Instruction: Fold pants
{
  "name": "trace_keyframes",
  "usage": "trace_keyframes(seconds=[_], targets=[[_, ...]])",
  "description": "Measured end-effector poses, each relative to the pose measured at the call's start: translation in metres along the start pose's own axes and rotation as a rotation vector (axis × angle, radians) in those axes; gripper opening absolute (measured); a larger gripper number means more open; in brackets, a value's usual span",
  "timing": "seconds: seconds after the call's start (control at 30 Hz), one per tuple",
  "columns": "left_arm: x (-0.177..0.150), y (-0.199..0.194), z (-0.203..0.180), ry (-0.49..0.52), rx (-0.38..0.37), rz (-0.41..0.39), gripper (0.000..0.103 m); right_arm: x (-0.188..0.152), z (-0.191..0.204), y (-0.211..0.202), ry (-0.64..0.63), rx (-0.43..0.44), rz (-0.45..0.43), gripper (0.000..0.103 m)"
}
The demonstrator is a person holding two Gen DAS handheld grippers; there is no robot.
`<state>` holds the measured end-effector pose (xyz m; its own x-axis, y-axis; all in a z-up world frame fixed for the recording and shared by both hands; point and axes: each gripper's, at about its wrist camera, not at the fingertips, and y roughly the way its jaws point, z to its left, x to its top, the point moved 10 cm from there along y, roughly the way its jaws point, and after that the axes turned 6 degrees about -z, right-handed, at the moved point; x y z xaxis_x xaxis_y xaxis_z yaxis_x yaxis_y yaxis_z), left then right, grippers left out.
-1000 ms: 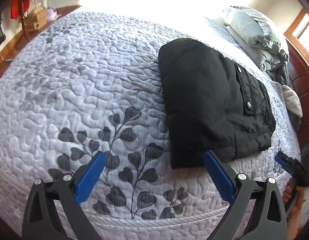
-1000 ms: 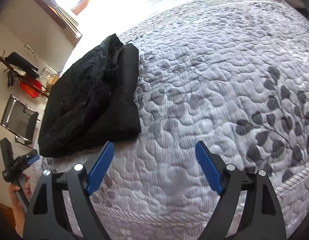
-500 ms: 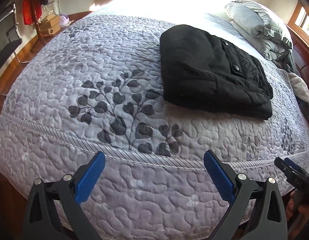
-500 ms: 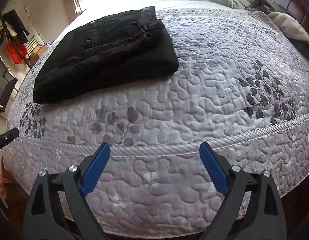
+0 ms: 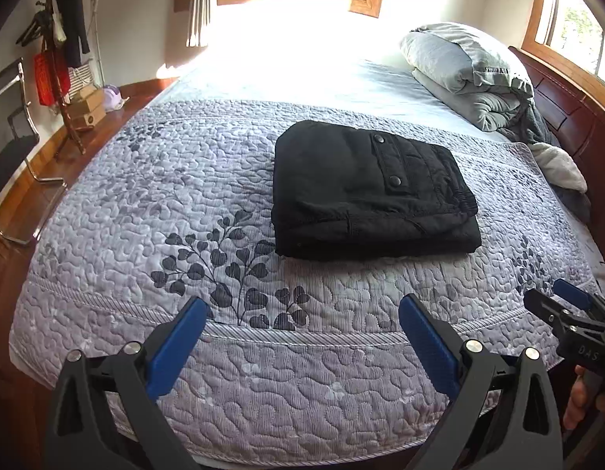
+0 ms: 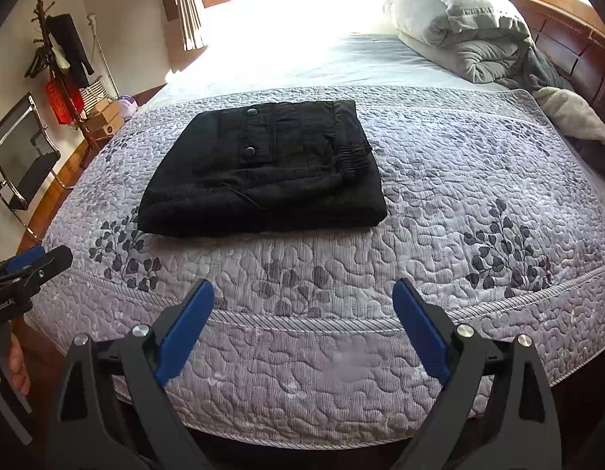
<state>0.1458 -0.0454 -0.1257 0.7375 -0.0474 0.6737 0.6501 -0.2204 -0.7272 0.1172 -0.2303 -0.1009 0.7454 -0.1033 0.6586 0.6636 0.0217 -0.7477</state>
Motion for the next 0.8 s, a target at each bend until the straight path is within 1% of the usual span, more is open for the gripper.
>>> trace_keyframes(seconds=[0.2,0.3,0.47,0.8], targets=[[-0.01,0.003,0.005,0.014,0.014,0.012,0.099,-0.005,-0.003,-0.004,0.007,0.002,0.0,0.092],[-0.012,0.002,-0.001,0.016,0.001,0.017,0.099,-0.005,-0.002,-0.005,0.002,0.003,-0.002,0.092],[-0.007,-0.003,-0.011,0.019,-0.028,0.004,0.099,-0.005,0.0,-0.003,0.005,0.012,0.004,0.092],[-0.004,-0.001,-0.016,0.029,-0.031,0.009,0.099,-0.007,0.001,0.0,-0.002,0.011,0.008,0.092]])
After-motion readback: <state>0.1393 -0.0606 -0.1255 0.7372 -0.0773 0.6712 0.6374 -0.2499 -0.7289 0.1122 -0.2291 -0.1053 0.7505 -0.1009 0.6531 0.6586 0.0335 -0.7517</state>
